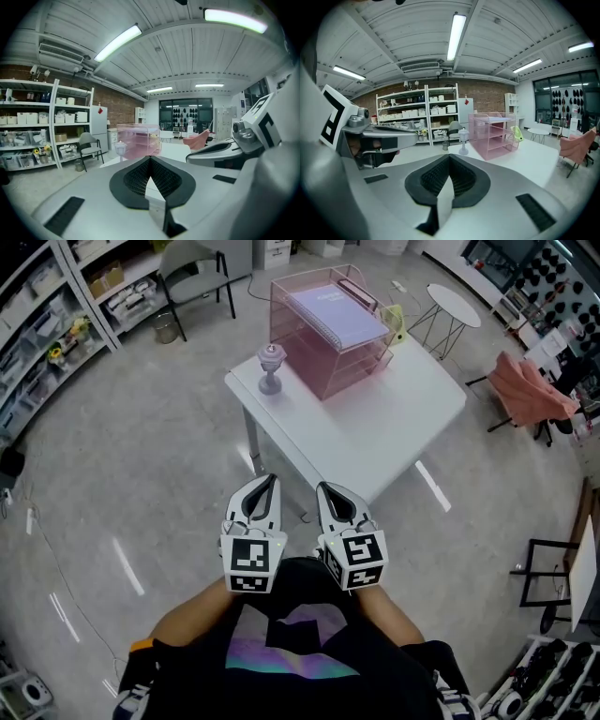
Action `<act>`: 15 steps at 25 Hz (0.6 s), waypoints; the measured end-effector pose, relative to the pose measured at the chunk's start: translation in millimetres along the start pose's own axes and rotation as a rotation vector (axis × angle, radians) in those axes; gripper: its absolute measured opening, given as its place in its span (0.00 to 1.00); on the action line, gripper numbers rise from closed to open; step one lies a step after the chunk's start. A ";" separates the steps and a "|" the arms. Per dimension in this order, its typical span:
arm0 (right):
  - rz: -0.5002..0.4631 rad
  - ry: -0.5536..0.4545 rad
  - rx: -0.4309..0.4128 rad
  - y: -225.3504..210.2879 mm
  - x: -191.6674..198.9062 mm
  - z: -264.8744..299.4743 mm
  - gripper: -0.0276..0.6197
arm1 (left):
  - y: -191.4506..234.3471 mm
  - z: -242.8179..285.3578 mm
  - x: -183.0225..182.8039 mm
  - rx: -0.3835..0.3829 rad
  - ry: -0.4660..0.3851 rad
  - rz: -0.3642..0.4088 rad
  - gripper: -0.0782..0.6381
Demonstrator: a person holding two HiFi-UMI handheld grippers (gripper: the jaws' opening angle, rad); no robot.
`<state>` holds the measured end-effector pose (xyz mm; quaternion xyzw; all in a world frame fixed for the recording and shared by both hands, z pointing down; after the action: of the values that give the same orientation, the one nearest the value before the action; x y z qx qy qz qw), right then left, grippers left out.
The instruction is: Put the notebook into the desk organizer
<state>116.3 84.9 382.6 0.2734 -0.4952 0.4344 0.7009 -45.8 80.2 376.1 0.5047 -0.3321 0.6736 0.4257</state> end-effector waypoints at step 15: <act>-0.010 -0.014 -0.010 6.7 -1.4 1.6 0.07 | 4.7 -4.2 1.0 -0.007 0.006 -0.005 0.12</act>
<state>109.5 86.3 381.5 0.2754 -0.5009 0.4266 0.7009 -51.9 82.1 375.9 0.5021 -0.3318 0.6730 0.4300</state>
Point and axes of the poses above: the fingertips, and each gripper's own axes: z forward along the fingers, y to its left, x out of its underside, the point moved 9 cm from there along -z, backward along the fingers, and after that the axes turned 1 degree about -y, right-handed, at the moved point
